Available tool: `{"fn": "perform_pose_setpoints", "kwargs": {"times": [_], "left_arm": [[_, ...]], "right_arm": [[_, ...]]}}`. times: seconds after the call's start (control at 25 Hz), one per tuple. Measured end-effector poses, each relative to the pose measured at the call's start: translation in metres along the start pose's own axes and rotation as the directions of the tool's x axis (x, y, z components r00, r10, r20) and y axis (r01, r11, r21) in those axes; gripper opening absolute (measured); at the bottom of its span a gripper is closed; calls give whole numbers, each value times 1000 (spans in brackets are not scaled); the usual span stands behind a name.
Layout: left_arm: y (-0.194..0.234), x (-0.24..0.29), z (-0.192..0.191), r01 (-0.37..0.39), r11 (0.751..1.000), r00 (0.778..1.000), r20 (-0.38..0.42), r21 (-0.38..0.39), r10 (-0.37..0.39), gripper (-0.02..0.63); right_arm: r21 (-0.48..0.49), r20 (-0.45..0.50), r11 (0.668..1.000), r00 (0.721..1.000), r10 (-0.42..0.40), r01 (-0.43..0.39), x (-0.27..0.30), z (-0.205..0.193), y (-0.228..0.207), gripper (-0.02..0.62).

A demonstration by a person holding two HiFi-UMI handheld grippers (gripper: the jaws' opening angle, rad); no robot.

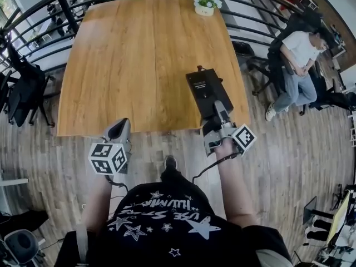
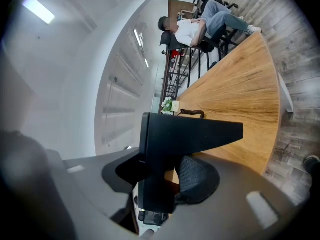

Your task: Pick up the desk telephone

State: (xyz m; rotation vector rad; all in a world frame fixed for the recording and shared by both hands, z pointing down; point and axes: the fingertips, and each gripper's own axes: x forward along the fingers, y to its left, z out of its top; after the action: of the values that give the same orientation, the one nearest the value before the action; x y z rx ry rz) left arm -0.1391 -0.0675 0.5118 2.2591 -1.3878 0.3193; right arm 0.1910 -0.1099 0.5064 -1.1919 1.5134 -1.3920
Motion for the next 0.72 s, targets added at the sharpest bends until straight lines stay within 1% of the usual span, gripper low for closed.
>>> {"fn": "perform_pose_setpoints", "kwargs": {"times": [0.12, 0.24, 0.36, 0.56, 0.72], "left_arm": [[7, -15, -6, 3, 1000, 1000, 1, -2, -3, 2], [8, -28, -11, 23, 1000, 1000, 2, 7, -23, 2], [4, -38, -15, 48, 999, 999, 5, 23, -48, 2], [-5, -53, -20, 67, 997, 998, 19, 27, -68, 2], [-14, -71, -24, 79, 996, 996, 28, 33, -80, 2]], "right_arm": [[3, 10, 1000, 1000, 8, -8, -17, -16, 2, 183], [0, 15, 1000, 1000, -3, 3, -33, -32, 1, 183], [-5, 23, 1000, 1000, -12, 12, -49, -44, 3, 183], [-22, 26, 1000, 1000, -3, 4, -70, -62, 8, 184], [-8, 19, 1000, 1000, 0, 0, -88, -77, 11, 184]]}}
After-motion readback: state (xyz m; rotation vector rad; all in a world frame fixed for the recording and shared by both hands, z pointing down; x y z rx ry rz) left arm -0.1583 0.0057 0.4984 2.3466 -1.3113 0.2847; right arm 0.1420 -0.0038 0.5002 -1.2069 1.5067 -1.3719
